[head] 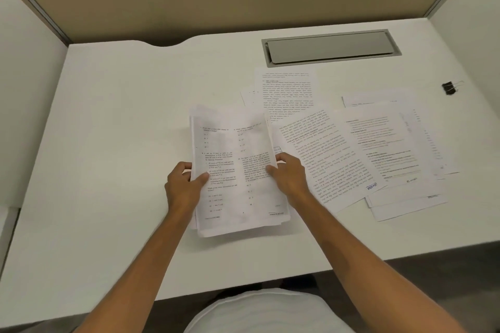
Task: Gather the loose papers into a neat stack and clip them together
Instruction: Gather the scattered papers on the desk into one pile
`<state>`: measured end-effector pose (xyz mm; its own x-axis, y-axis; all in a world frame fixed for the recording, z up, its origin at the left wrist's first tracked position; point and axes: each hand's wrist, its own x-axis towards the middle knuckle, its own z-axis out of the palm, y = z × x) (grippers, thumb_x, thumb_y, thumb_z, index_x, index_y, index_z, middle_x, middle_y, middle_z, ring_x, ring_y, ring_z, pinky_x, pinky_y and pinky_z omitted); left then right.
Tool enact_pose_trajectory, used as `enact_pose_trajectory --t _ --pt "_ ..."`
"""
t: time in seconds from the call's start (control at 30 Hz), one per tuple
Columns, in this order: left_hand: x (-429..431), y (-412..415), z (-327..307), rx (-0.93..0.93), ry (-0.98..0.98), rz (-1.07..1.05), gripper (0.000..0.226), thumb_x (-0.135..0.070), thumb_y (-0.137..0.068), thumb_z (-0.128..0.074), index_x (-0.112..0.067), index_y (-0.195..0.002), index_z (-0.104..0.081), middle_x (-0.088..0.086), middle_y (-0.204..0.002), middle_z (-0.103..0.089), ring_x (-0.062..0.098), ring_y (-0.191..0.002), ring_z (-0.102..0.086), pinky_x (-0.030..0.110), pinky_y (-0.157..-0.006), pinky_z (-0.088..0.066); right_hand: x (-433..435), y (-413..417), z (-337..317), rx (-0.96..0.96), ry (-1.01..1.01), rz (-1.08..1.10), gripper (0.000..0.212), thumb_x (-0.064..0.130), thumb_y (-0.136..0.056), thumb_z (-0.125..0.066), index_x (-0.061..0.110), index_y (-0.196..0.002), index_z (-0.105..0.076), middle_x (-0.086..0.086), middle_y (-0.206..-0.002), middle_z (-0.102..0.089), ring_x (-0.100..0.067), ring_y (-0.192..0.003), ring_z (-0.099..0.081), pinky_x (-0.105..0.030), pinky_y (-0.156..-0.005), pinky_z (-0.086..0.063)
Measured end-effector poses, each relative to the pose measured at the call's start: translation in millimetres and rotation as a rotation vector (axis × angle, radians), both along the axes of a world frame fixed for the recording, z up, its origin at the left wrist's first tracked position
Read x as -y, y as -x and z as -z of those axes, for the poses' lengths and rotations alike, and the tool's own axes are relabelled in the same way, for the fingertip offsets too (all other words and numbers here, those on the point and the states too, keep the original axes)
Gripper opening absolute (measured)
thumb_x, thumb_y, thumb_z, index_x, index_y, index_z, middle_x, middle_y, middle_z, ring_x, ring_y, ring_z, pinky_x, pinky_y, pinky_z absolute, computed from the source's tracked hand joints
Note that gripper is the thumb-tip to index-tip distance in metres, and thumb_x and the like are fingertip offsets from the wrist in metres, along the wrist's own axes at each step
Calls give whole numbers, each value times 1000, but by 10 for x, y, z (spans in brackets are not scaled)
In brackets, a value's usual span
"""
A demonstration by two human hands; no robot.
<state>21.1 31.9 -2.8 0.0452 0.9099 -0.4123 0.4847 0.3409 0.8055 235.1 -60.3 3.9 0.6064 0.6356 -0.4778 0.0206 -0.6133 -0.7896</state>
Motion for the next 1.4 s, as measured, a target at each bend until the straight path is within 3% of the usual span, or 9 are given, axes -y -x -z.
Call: enact_pose_trajectory --t 0.13,0.37,0.53,0.7,0.77,0.93,1.2,1.27,1.4 --pt "79 -307 -76 69 25 20 26 -19 -84 -81 -18 -100 -60 -18 -82 -70 10 -73 -73 28 -63 -57 124 -369 -54 6 -29 35 13 12 -90 -72 10 -103 -73 -2 -108 -77 -18 -92 -73 -35 -84 -61" --pt "306 -962 -73 175 129 26 10 -12 -90 -71 -18 -98 -72 -6 -92 -78 17 -84 -75 36 -79 -61 316 -1117 -52 125 13 36 11 13 -90 -73 7 -99 -70 -2 -105 -75 -18 -87 -71 -22 -67 -55" --pt "553 -1497 -14 184 222 -18 9 -6 -85 -75 -14 -91 -76 1 -93 -79 23 -85 -76 40 -79 -63 431 -1660 -36 349 112 -73 8 16 -90 -73 10 -94 -71 -3 -98 -67 -22 -87 -65 -21 -62 -50" --pt "765 -2030 5 146 285 -116 12 -4 -81 -79 -14 -80 -74 1 -85 -76 21 -78 -75 32 -69 -63 487 -2055 26 473 273 -111 19 19 -91 -71 10 -108 -71 -15 -124 -60 -35 -115 -58 -50 -95 -53" --pt "807 -2166 8 132 299 -143 12 -3 -80 -79 -13 -79 -73 0 -84 -75 22 -78 -74 34 -72 -63 511 -2134 52 467 324 -127 20 20 -92 -68 11 -110 -69 -15 -125 -57 -34 -117 -57 -53 -97 -51" --pt "841 -2320 -8 132 334 -196 12 -1 -83 -77 -10 -81 -70 -1 -83 -72 20 -72 -72 26 -48 -57 520 -2185 115 439 362 -155 15 18 -93 -65 11 -107 -65 -14 -123 -52 -35 -110 -59 -54 -93 -53" --pt "791 -2344 38 97 318 -240 15 -6 -86 -75 -17 -86 -64 5 -96 -73 28 -82 -72 30 -60 -57 481 -2263 144 322 290 -99 28 9 -89 -67 12 -110 -50 -8 -102 -63 -30 -93 -66 -42 -79 -57" --pt "759 -2339 51 96 329 -262 20 -7 -84 -76 -18 -91 -62 6 -100 -71 30 -86 -72 35 -65 -59 468 -2284 146 266 275 -64 31 6 -88 -68 11 -114 -53 -5 -101 -61 -27 -93 -65 -31 -69 -53" --pt "699 -2335 86 163 407 -268 21 -5 -85 -74 -13 -104 -67 10 -106 -73 34 -91 -72 50 -82 -62 453 -2319 170 183 230 -45 14 4 -86 -65 7 -100 -66 -8 -101 -70 -21 -82 -64 -19 -51 -40"
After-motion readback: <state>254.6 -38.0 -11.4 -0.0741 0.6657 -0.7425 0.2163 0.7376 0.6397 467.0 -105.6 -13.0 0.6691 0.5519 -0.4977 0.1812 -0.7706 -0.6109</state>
